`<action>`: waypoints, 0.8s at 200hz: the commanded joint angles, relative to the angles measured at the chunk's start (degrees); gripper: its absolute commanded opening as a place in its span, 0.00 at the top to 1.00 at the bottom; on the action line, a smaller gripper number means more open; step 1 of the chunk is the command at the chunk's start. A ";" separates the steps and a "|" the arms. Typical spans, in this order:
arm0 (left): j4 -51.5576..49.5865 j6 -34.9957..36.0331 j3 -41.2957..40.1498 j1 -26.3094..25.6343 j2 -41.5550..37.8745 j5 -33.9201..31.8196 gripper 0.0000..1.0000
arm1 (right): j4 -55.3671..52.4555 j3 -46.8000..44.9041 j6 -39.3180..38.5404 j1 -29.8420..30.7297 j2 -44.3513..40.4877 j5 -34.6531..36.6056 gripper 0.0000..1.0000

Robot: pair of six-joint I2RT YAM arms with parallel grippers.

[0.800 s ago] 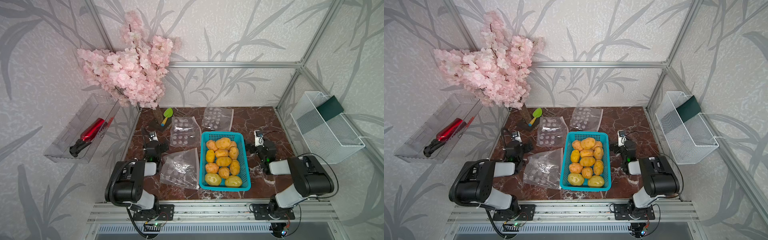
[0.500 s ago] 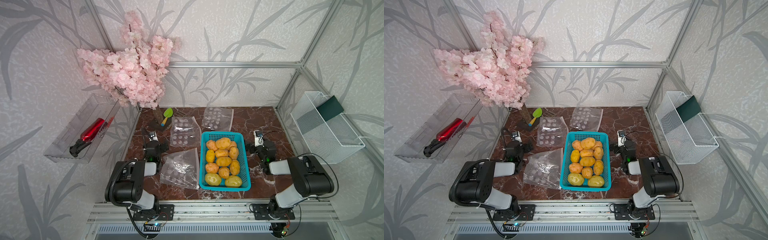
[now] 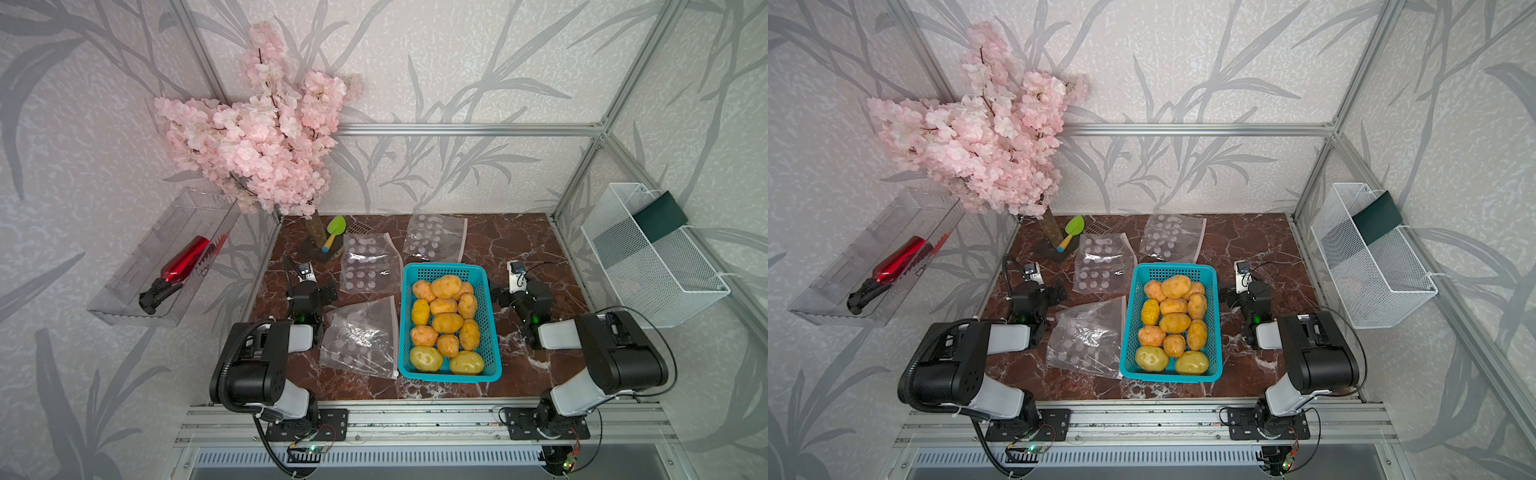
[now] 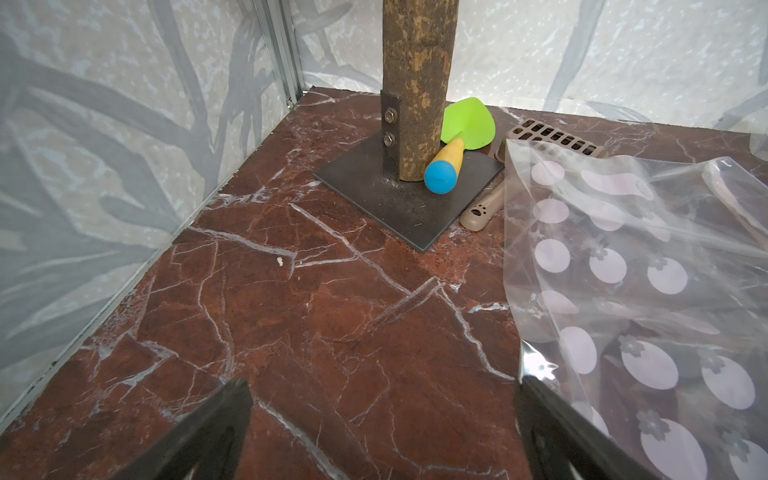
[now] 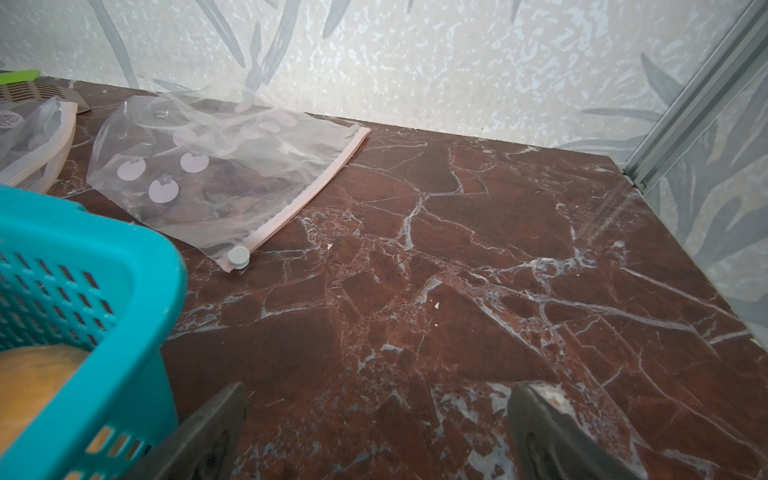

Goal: Put the potatoes into a zipper bag and zip it
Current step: Move the basket to the center of the board.

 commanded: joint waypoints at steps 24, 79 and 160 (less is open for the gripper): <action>1.18 0.84 1.16 -0.15 0.40 -1.01 0.01 | 0.81 0.45 -0.44 0.30 -0.24 -0.60 0.01; -35.43 -8.44 15.23 -2.11 -10.12 -9.24 0.01 | -3.52 -4.18 -1.86 4.78 -16.68 11.77 0.01; -50.60 -33.30 6.11 -2.06 -46.61 3.76 0.01 | -54.98 10.18 28.99 4.83 -48.28 1.52 0.01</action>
